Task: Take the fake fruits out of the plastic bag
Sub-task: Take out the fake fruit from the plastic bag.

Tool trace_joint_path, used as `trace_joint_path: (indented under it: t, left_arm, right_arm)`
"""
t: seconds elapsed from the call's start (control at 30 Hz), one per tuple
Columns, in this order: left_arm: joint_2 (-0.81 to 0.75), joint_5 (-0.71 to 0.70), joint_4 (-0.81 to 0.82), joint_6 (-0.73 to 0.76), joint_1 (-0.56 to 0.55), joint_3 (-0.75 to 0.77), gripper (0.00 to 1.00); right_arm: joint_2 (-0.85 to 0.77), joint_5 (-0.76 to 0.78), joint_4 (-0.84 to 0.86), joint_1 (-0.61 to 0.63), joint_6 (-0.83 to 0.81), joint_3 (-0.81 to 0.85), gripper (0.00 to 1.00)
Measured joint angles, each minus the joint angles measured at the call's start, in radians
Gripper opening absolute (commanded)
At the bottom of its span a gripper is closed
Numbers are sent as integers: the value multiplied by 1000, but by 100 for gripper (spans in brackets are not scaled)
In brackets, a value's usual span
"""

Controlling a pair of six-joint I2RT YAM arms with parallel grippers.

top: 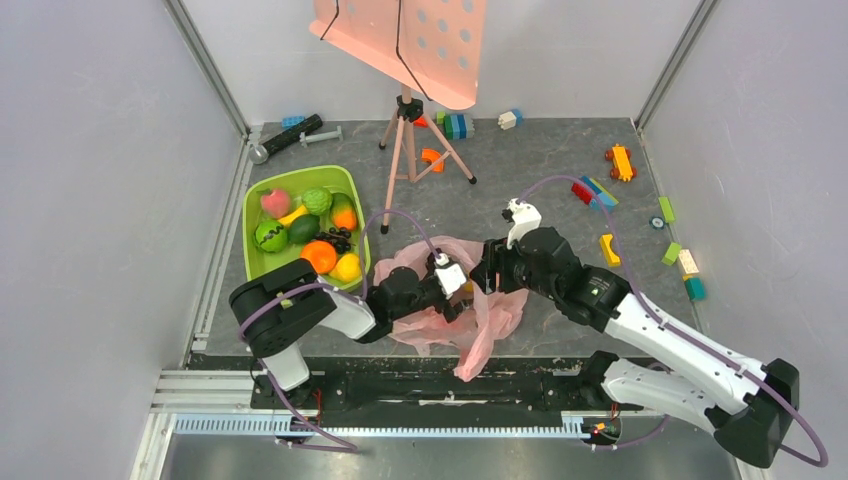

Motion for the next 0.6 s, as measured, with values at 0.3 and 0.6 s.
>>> trace_joint_path:
  t: [0.3,0.6]
  left_arm:
    - [17,74,-6,26,1,33,98]
    - [35,104,-57,69,1,71,98]
  right_arm:
    - [-51,113,6,-109,-1,14,66]
    - [92,137,117,-396,-1,-68,57]
